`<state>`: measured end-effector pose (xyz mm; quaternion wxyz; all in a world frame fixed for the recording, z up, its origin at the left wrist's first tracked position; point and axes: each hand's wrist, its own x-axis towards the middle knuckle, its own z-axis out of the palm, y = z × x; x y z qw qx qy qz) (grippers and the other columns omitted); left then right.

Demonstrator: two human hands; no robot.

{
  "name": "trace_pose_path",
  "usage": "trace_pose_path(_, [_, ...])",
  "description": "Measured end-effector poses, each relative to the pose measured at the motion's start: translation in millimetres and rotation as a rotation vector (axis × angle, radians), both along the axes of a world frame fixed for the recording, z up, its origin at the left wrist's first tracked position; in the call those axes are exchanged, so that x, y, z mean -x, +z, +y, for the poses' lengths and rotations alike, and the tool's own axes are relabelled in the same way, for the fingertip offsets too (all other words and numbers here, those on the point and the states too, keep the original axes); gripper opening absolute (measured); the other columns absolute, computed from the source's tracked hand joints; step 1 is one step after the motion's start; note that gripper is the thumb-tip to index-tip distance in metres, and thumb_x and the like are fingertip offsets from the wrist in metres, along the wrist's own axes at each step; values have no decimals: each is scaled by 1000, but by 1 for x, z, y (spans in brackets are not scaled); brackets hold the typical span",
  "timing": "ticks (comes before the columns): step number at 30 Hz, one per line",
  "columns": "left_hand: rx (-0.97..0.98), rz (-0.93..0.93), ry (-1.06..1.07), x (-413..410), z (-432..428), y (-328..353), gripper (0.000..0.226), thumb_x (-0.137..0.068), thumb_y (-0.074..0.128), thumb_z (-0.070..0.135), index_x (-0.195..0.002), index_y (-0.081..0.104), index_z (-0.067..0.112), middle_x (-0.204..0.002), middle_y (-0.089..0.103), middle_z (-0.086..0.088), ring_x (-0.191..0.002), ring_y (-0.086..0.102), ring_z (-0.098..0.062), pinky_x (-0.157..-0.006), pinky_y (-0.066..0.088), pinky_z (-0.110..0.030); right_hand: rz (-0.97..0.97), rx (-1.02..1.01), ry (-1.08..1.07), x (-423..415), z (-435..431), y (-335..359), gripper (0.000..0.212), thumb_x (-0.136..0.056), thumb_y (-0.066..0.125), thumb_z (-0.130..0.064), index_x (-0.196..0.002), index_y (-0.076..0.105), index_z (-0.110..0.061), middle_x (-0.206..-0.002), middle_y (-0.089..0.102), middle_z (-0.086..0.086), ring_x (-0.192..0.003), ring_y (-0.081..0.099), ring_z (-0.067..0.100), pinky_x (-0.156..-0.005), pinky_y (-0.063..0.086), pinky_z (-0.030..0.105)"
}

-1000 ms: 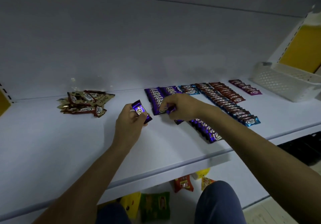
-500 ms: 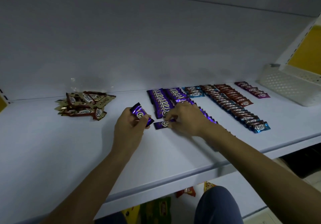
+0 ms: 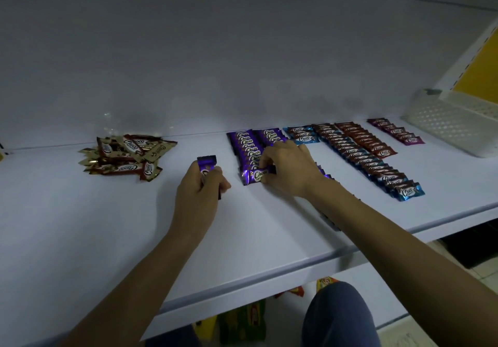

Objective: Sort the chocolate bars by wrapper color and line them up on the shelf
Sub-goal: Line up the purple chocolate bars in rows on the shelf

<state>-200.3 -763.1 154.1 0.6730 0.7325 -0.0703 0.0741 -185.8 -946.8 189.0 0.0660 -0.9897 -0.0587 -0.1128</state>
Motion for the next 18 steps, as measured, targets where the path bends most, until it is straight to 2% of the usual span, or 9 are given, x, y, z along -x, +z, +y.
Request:
trace_pose_path(2, [-29,-4,2,0,0,-2,17,-98,49,23,-85,55,13,-64,65,14,-61,56,-4,-69,46,-29,4,-6,0,-1,0,1,23,-82,67,-29,-104,63,-24,-106,57,-3,-109,46,19,-83,24,28])
trace_pose_path(4, [-161,-16,-16,0,-2,-2,12,-97,53,23,-92,59,14,-62,60,14,-55,50,-4,-61,41,-23,6,-12,5,-2,-2,1,23,-82,68,-29,-103,63,-24,-108,58,-2,-109,47,20,-82,25,27])
trace_pose_path(5, [-240,-17,-34,0,-4,-2,12,-96,54,21,-100,59,11,-70,62,12,-58,51,-4,-60,40,-23,5,-15,9,-2,-2,1,23,-81,68,-29,-103,64,-24,-108,59,-2,-109,48,20,-81,25,27])
trace_pose_path(7, [-381,-1,-69,-3,-9,-2,25,-95,54,19,-114,50,5,-104,66,-3,-87,61,-16,-75,45,-29,5,-15,15,-3,-2,2,23,-81,68,-30,-103,64,-24,-108,60,-1,-109,48,20,-82,26,28])
trace_pose_path(8, [-445,15,-82,-4,-13,-1,27,-95,54,19,-116,46,4,-114,62,-10,-100,60,-25,-84,45,-33,5,-14,17,-3,-2,2,23,-81,68,-30,-103,64,-24,-108,60,-1,-109,49,20,-82,26,28])
trace_pose_path(10, [-582,36,-103,-6,-19,2,25,-96,52,22,-111,42,6,-116,58,-15,-107,55,-33,-90,43,-38,4,-11,18,-4,-3,2,23,-81,68,-31,-102,64,-23,-107,60,-1,-108,49,21,-81,26,28])
trace_pose_path(12, [-694,38,-110,-7,-25,7,24,-96,51,24,-111,42,6,-115,56,-14,-107,53,-33,-89,39,-36,4,-14,7,-4,-4,2,26,-80,69,-33,-102,61,-22,-107,60,-1,-107,49,22,-81,27,29])
trace_pose_path(15, [-756,-2,-103,-9,-30,8,18,-95,51,23,-101,38,12,-114,58,-14,-107,53,-32,-89,37,-35,9,-3,-17,-6,-7,1,32,-77,70,-40,-102,60,-22,-106,60,1,-105,50,23,-79,29,30])
trace_pose_path(18, [-762,-38,-84,-9,-30,2,18,-95,52,23,-103,40,12,-113,60,-14,-105,54,-33,-93,38,-38,16,-2,-35,-6,-9,2,39,-75,72,-45,-103,59,-22,-106,60,1,-103,50,23,-77,30,29])
